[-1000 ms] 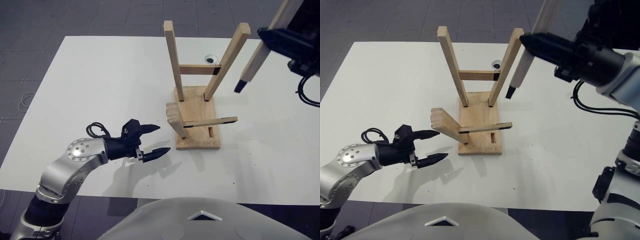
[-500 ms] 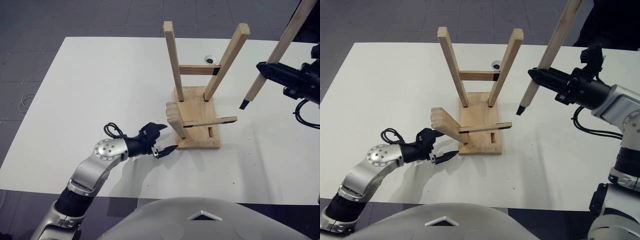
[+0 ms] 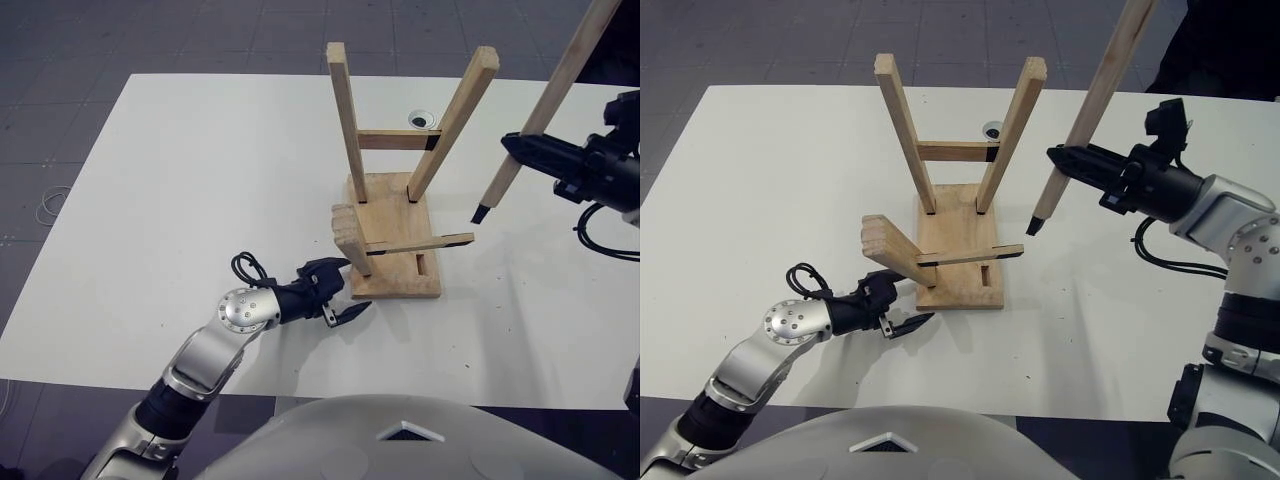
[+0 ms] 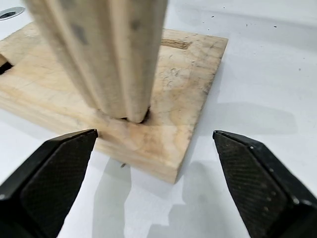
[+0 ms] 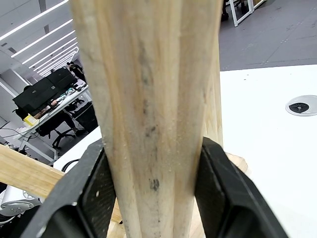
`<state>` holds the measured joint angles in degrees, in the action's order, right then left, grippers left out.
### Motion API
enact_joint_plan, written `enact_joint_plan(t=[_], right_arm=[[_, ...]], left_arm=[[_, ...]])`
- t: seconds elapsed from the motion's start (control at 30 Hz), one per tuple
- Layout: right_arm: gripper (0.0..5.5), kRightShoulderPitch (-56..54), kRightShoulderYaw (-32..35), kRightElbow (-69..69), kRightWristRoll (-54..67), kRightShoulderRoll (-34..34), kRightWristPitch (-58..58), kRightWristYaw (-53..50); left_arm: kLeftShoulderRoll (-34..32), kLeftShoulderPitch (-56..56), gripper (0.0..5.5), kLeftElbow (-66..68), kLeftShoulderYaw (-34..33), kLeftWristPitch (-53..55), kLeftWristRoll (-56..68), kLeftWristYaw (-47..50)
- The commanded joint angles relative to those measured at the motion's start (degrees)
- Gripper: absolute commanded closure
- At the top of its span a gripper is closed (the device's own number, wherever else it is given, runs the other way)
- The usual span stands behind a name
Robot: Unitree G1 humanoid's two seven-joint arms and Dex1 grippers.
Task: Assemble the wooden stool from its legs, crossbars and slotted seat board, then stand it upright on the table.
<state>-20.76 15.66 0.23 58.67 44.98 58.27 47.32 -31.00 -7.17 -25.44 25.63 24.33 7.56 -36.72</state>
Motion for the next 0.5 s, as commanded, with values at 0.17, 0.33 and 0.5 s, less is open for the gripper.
enact_joint_plan(t=[0.17,0.33,0.5], right_arm=[[3.46,6.1,-0.9,-4.4,-4.3,-1.2,-5.8,4.6],[3.46,13.7,-2.7,-5.7,-11.1,-3.1,-16.4,9.6],[3.46,18.6,-4.0,-7.0,-16.1,-6.0,-25.6,11.9]], left_arm=[[-1.2,0.4,1.16,2.3,-1.2,-1.2,-3.4,0.2],[-1.4,1.8,1.16,4.3,-2.9,-2.3,-4.0,-0.1],[0.9,4.8,1.16,7.3,-5.0,-2.8,-3.9,1.0]])
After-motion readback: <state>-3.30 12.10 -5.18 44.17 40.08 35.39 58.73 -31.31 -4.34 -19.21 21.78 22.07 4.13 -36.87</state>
